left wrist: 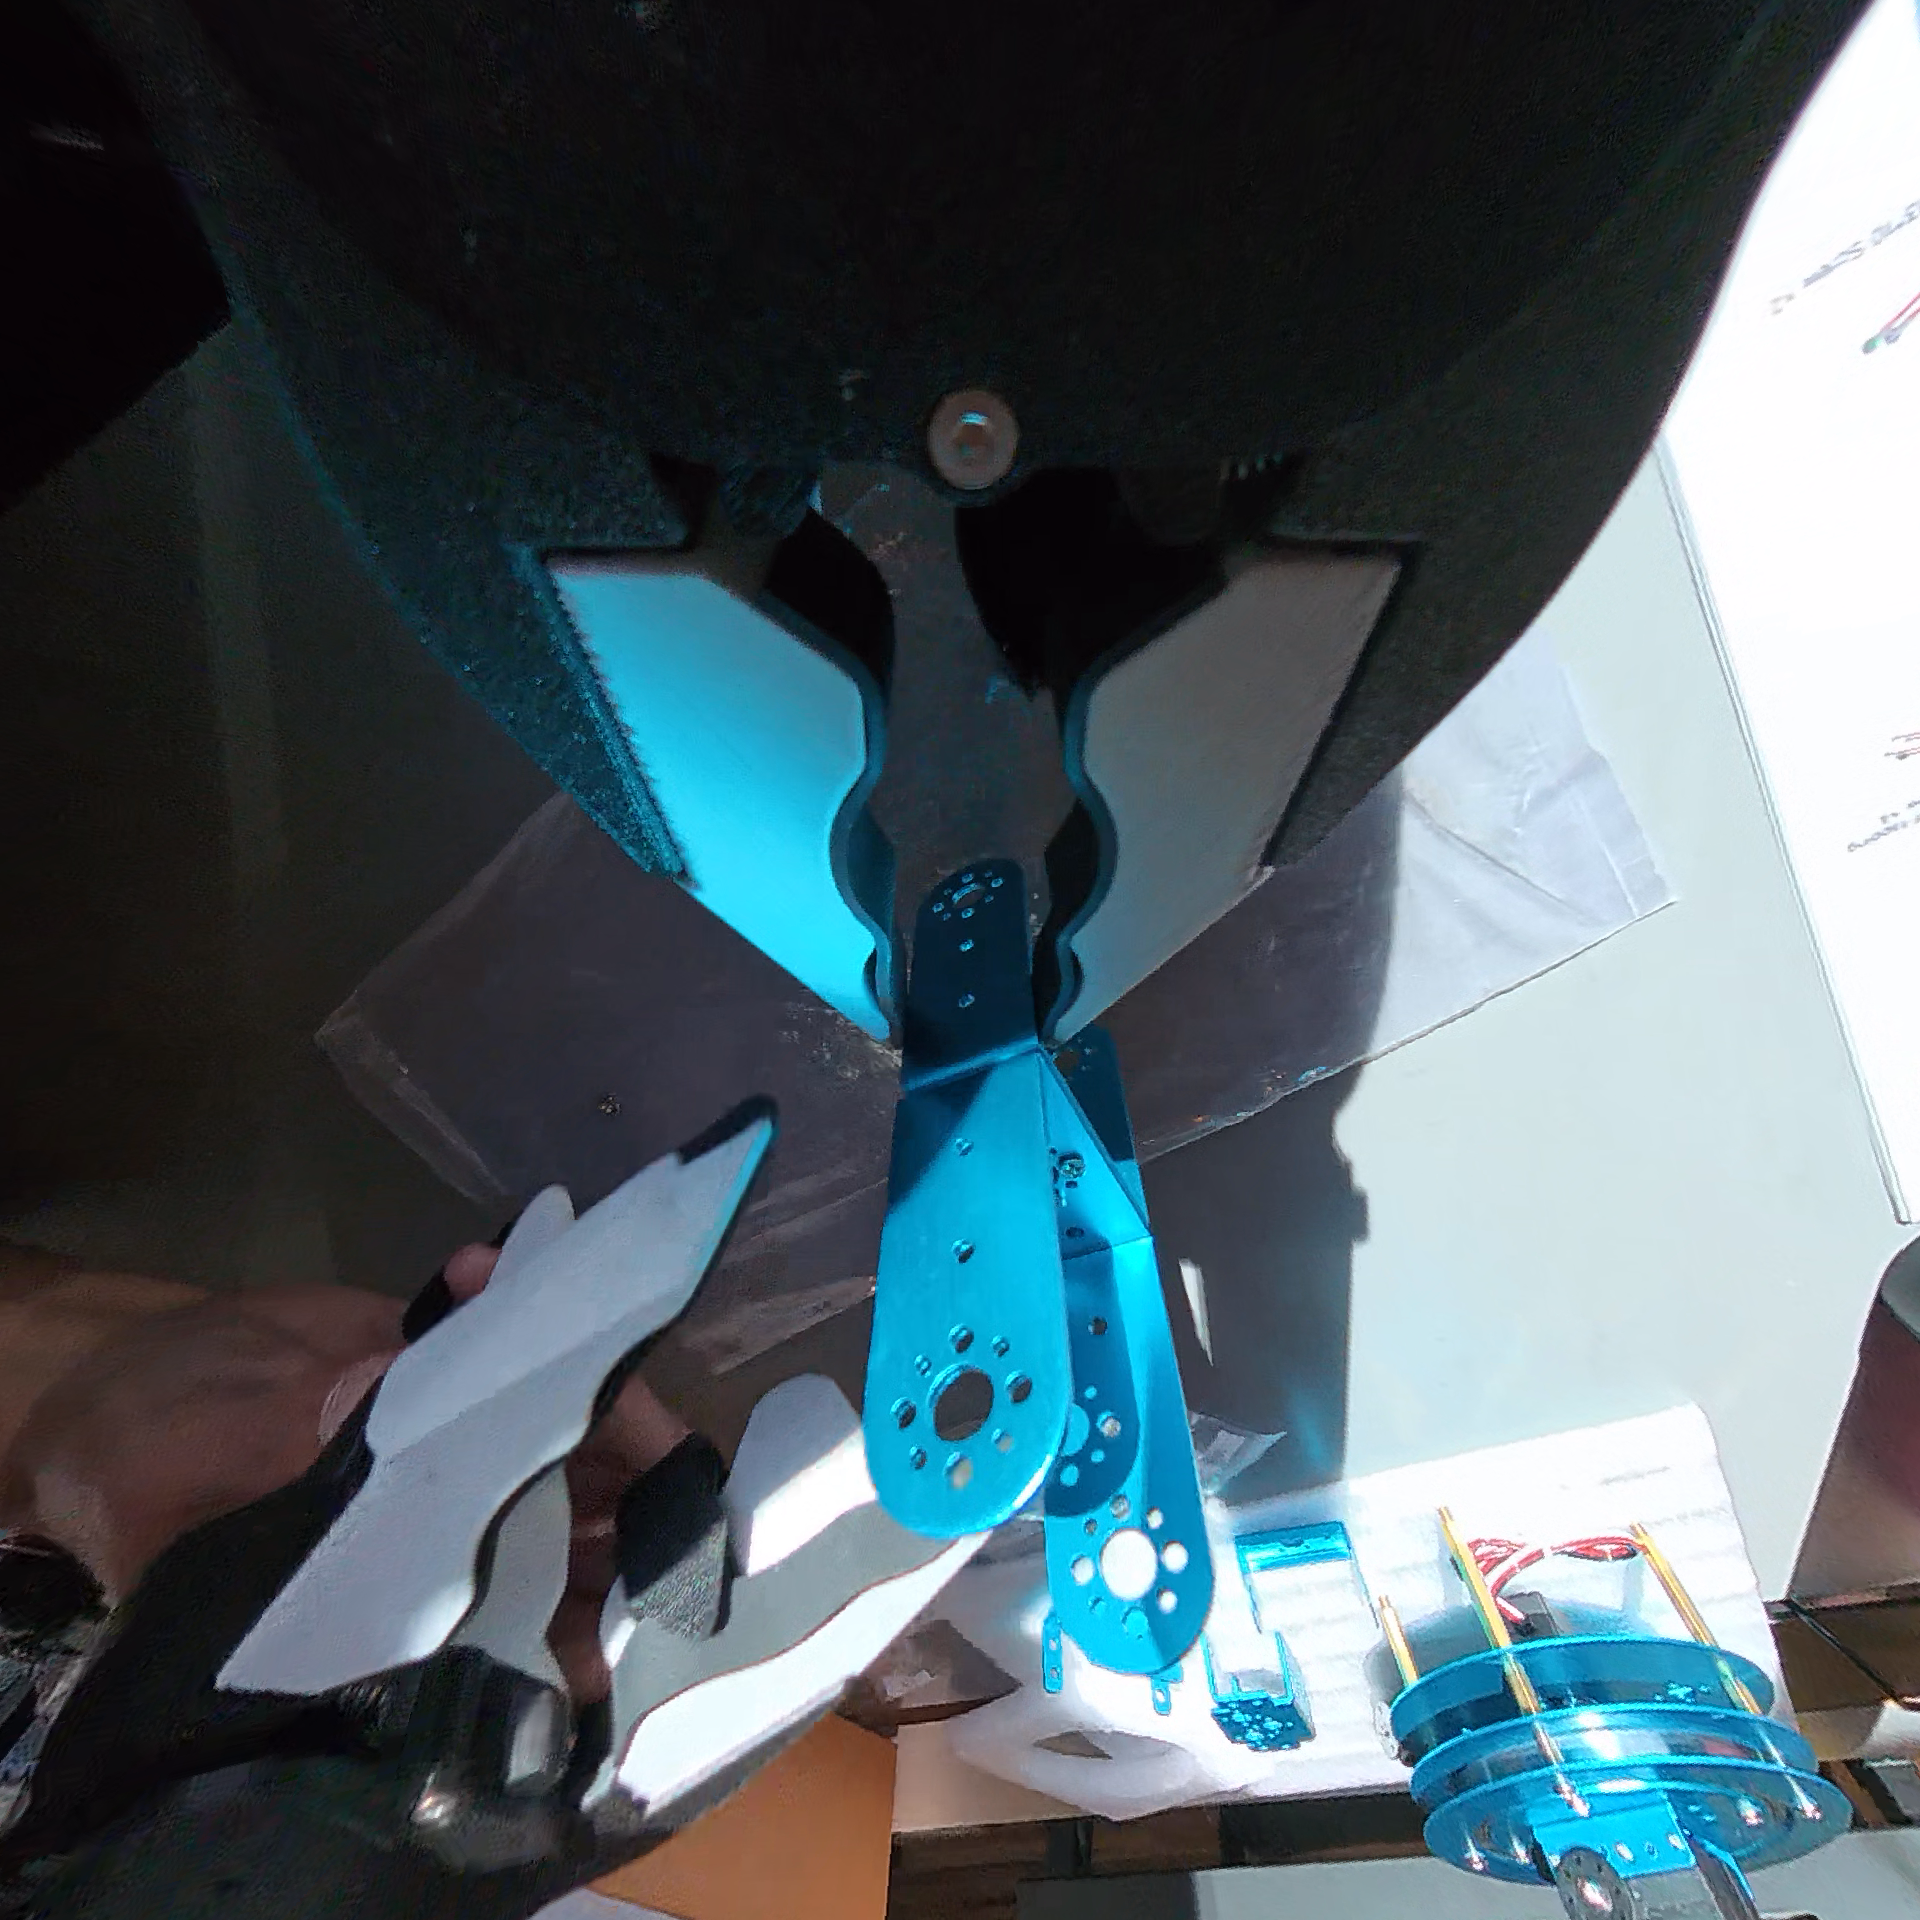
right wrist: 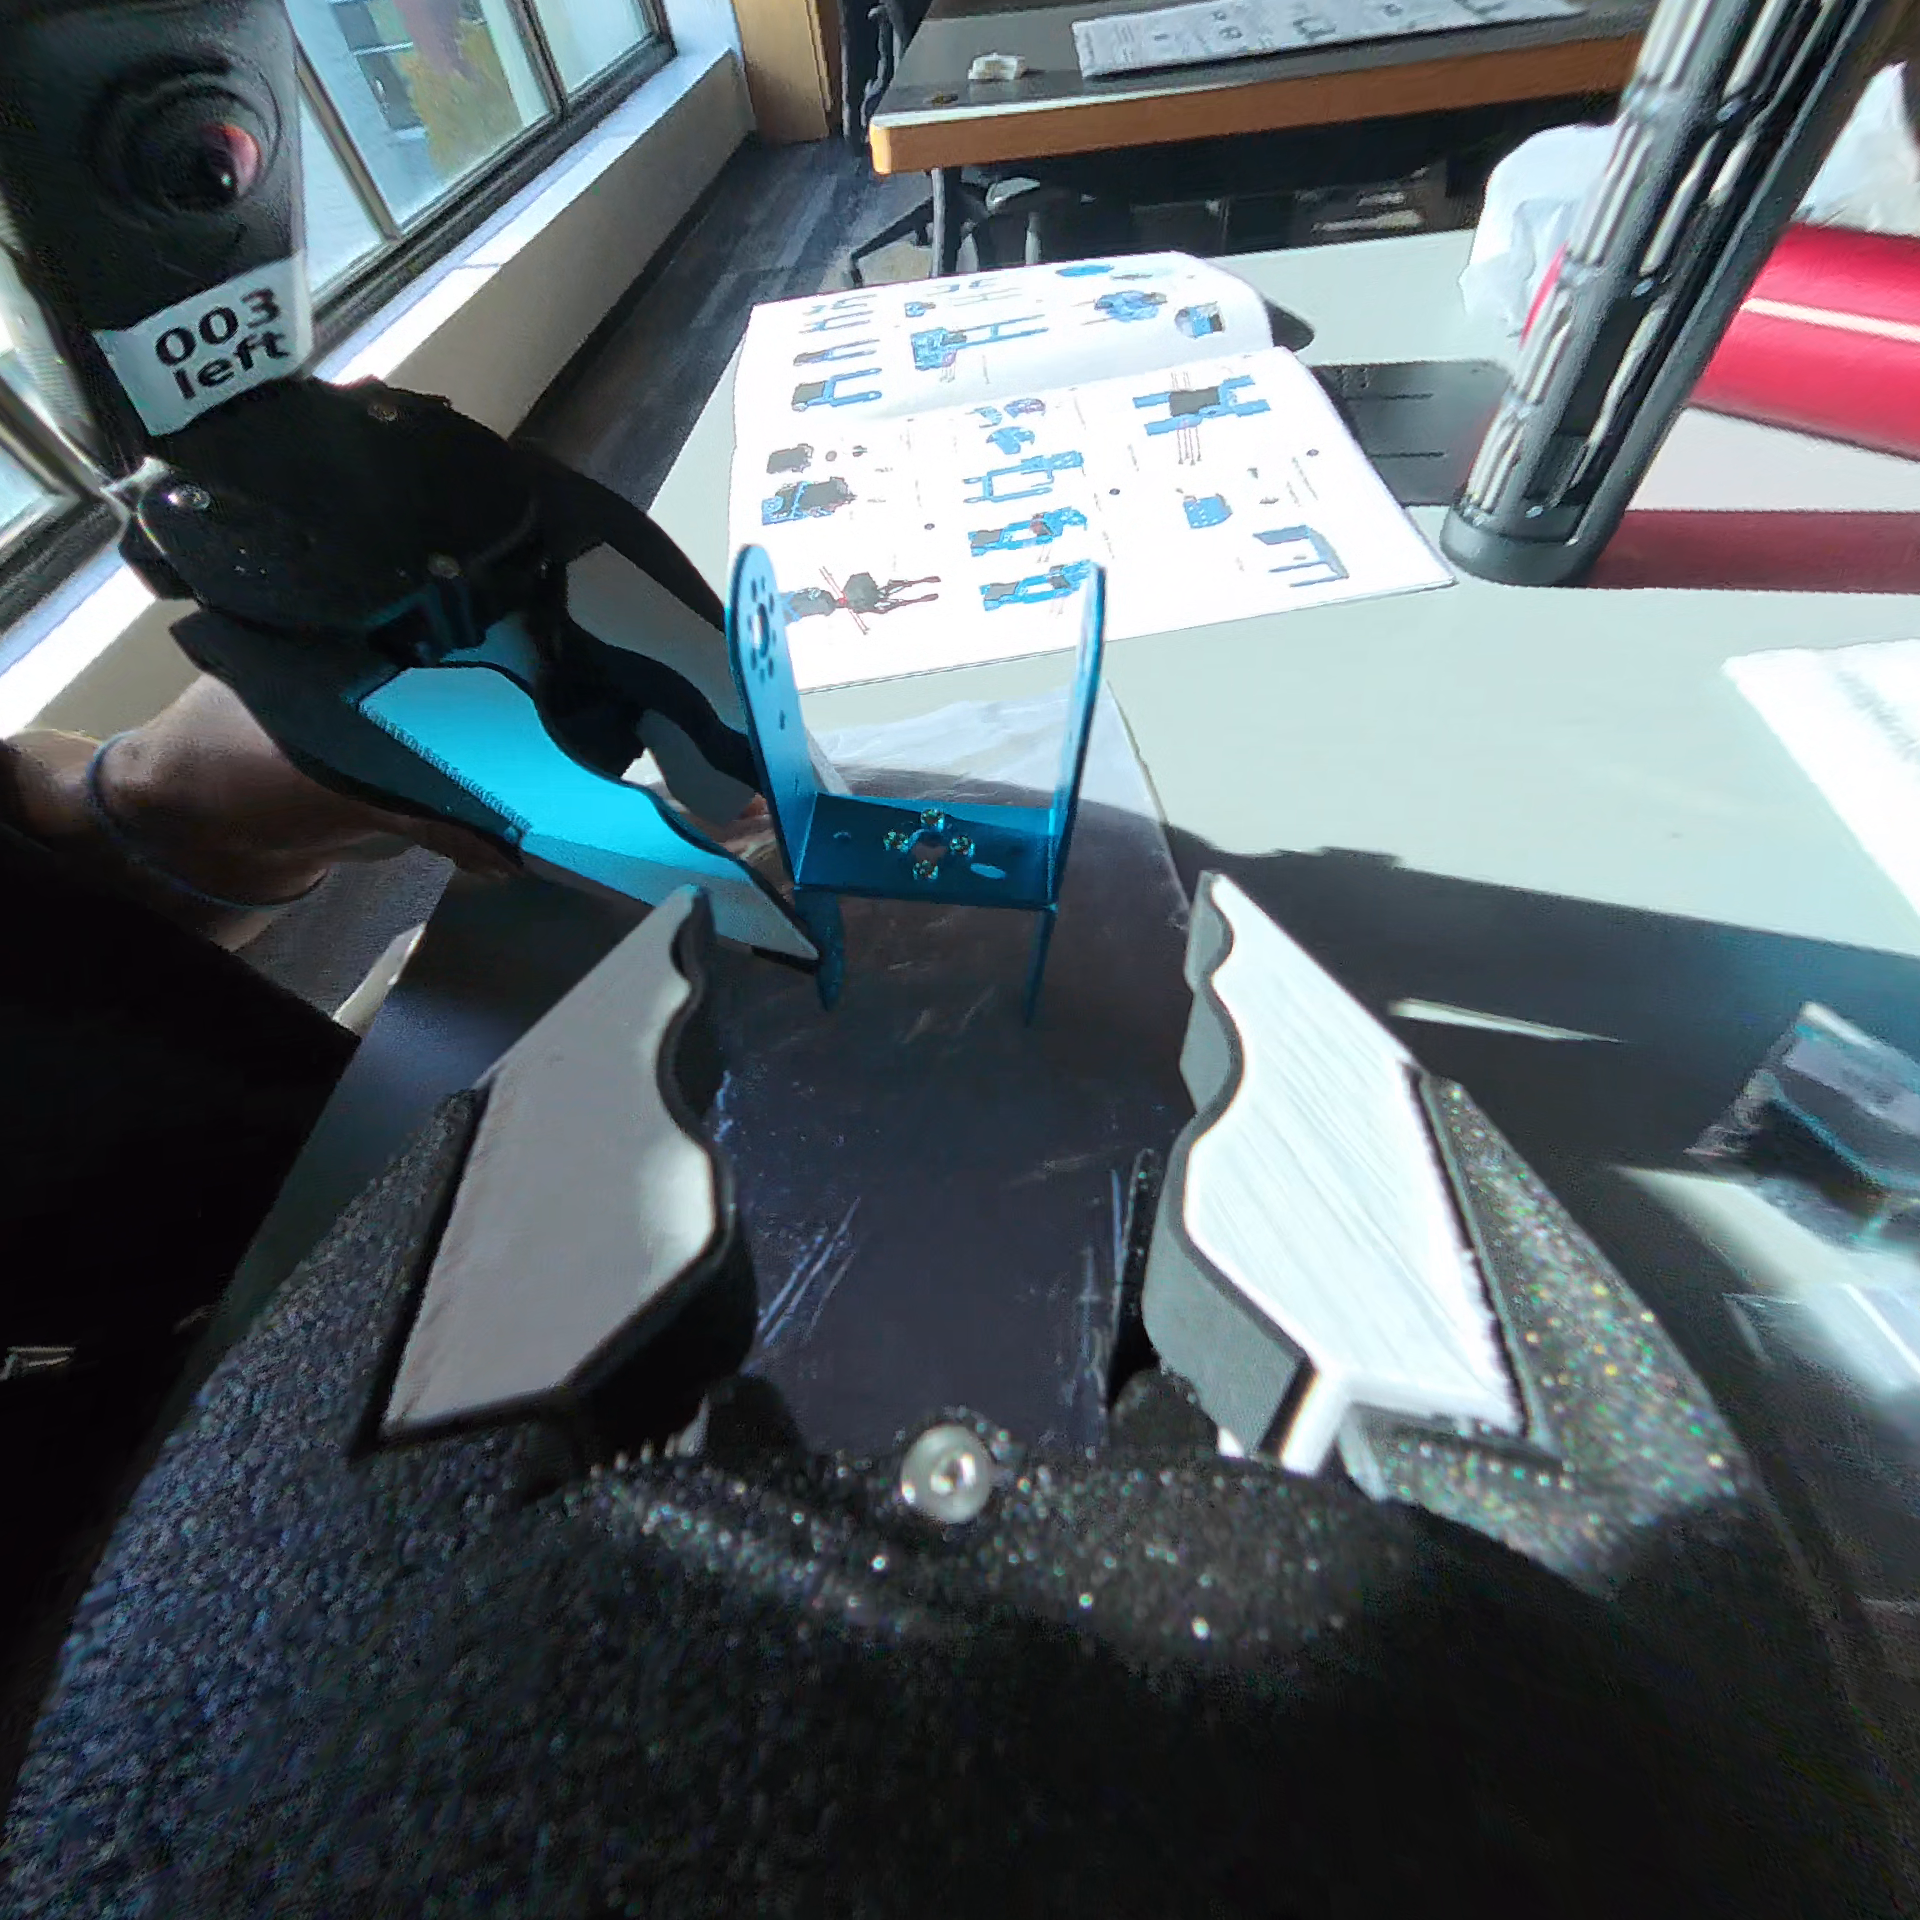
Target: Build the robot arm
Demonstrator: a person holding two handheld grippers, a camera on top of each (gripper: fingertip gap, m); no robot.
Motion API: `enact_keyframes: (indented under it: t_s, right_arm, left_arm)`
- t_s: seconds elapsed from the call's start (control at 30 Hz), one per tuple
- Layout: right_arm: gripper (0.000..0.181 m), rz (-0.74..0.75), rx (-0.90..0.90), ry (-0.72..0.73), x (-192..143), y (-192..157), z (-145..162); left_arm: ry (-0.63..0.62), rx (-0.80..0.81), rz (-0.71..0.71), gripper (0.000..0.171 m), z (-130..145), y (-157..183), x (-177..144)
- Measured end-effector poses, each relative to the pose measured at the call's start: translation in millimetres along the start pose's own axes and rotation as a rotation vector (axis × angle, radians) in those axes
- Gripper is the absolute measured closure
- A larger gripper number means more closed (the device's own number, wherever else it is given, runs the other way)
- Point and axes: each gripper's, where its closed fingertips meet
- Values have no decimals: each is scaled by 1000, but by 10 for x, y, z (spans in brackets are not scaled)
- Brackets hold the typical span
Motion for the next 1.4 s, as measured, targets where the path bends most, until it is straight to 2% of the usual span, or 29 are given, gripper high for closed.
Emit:
enact_keyframes:
  t_s: [0.03,0.07,0.13,0.17,0.2,0.33,0.4,0.6,0.8,0.9,1.2,1.4]
  right_arm:
    - [84,-33,31,-5,48,-48,-4]
    - [84,-64,61,1,87,-87,-15]
    - [89,-110,95,2,151,-148,-11]
    - [98,-101,97,0,163,-136,-4]
    - [115,-89,95,-5,163,-124,11]
    - [115,-87,88,-39,113,-139,20]
    - [115,-75,58,-78,116,-154,42]
    - [115,5,-184,-383,80,-115,116]
    - [114,-47,-342,-653,241,-92,221]
    - [115,-88,-424,-718,330,-103,268]
    - [115,-158,-382,-884,499,-145,422]
    - [115,-153,-378,-988,588,-114,615]
  left_arm:
    - [0,-5,2,147,-7,30,9]
    - [0,-10,5,147,-14,60,18]
    - [8,-31,24,147,-39,140,35]
    - [10,-33,34,147,-49,182,44]
    - [14,-37,37,147,-58,209,48]
    - [15,-33,61,147,-65,292,36]
    - [-21,-2,84,132,-3,342,13]
    - [-43,92,106,131,132,264,-307]
    - [-37,107,106,130,248,63,-569]
    - [-30,102,81,130,315,-25,-673]
    - [-37,115,40,131,528,-95,-778]
    - [-44,91,64,132,620,-99,-768]
Point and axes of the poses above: each gripper's, where its closed fingertips meet, x out along the fingers, z out of its underside, y = z × x across the jaws, and after that the axes turned 8 degrees about -y, right-handed
